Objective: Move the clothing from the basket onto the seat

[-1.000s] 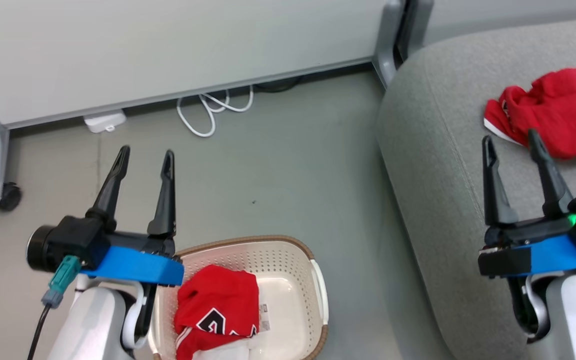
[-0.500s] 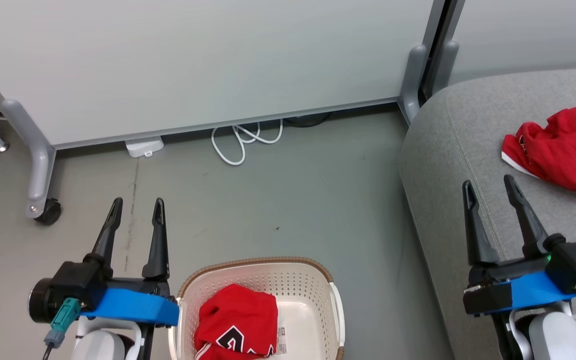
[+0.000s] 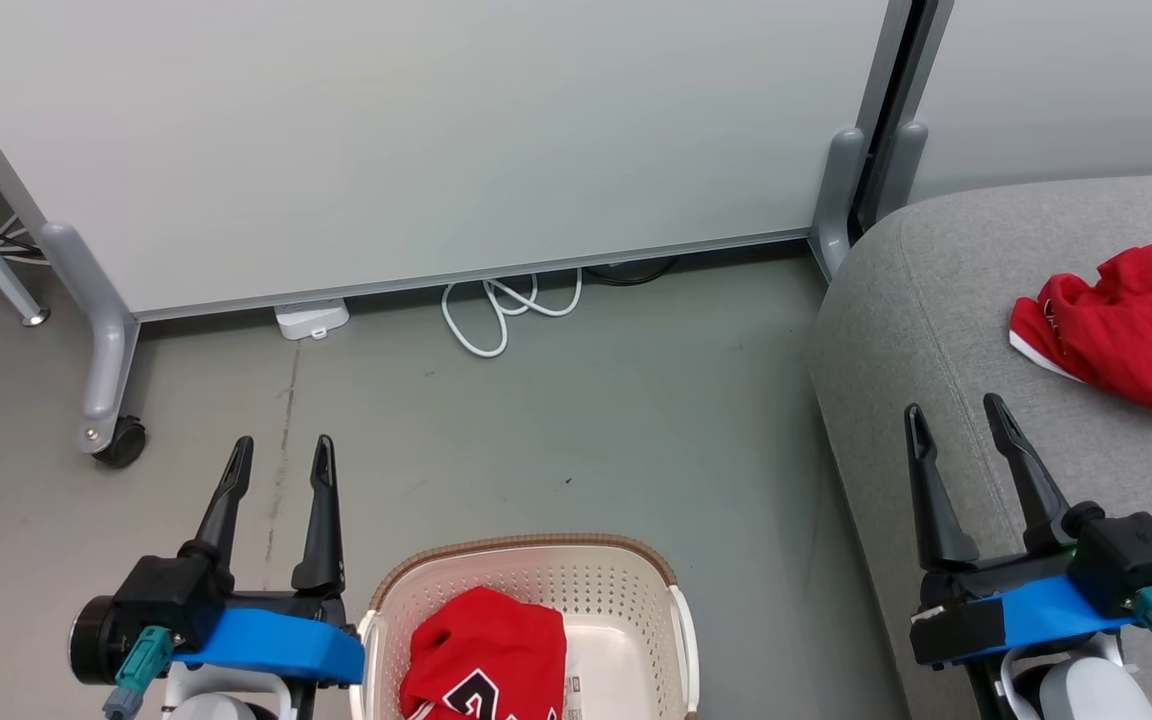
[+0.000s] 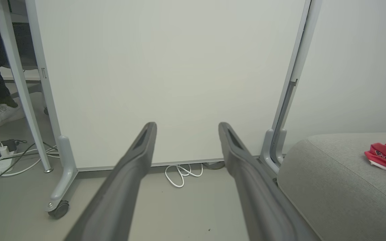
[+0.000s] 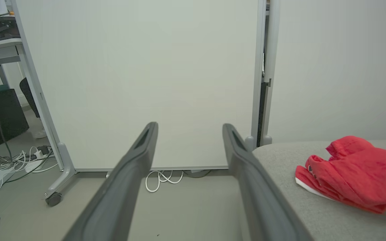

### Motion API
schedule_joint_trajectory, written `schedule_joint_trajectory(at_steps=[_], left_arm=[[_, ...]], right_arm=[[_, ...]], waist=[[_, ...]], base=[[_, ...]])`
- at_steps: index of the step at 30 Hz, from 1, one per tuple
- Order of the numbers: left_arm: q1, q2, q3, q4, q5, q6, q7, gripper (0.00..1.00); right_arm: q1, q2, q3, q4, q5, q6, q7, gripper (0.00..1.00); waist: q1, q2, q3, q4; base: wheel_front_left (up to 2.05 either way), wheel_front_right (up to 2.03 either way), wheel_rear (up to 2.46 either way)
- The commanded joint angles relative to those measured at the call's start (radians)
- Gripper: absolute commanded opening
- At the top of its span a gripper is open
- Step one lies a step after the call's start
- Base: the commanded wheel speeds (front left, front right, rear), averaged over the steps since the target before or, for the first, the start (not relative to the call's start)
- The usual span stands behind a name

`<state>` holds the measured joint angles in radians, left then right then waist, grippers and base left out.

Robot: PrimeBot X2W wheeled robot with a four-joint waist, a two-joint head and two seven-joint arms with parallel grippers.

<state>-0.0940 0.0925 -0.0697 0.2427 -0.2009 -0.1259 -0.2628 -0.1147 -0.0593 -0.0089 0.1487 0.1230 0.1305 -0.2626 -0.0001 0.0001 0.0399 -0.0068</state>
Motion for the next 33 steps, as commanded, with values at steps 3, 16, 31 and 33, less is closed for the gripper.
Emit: schedule_joint_trajectory(at_steps=[3,16,31,33], left_arm=[[0.008,-0.002,0.009,0.004,0.009,-0.004,-0.003,1.00],[0.000,0.010,-0.005,0.004,0.001,-0.005,-0.003,1.00],[-0.187,0.111,-0.205,0.149,-0.021,-0.005,-0.003,1.00],[-0.226,0.127,-0.256,0.190,-0.024,-0.005,-0.003,1.00]], right_arm=[[0.022,0.006,0.003,0.004,0.006,0.001,-0.003,1.00],[0.014,0.009,0.007,0.004,0.011,0.001,-0.003,1.00],[-0.065,0.009,0.019,-0.018,0.000,0.001,-0.003,1.00],[-0.086,0.008,0.023,-0.025,0.000,0.001,-0.003,1.00]], waist=[[0.0001,-0.0001,-0.003,0.000],[0.0001,-0.0001,0.008,0.000],[0.0001,-0.0001,0.109,-0.029],[0.0001,-0.0001,0.139,-0.039]], base=[[0.00,0.00,0.00],[0.00,0.00,0.00],[0.00,0.00,0.00],[0.00,0.00,0.00]])
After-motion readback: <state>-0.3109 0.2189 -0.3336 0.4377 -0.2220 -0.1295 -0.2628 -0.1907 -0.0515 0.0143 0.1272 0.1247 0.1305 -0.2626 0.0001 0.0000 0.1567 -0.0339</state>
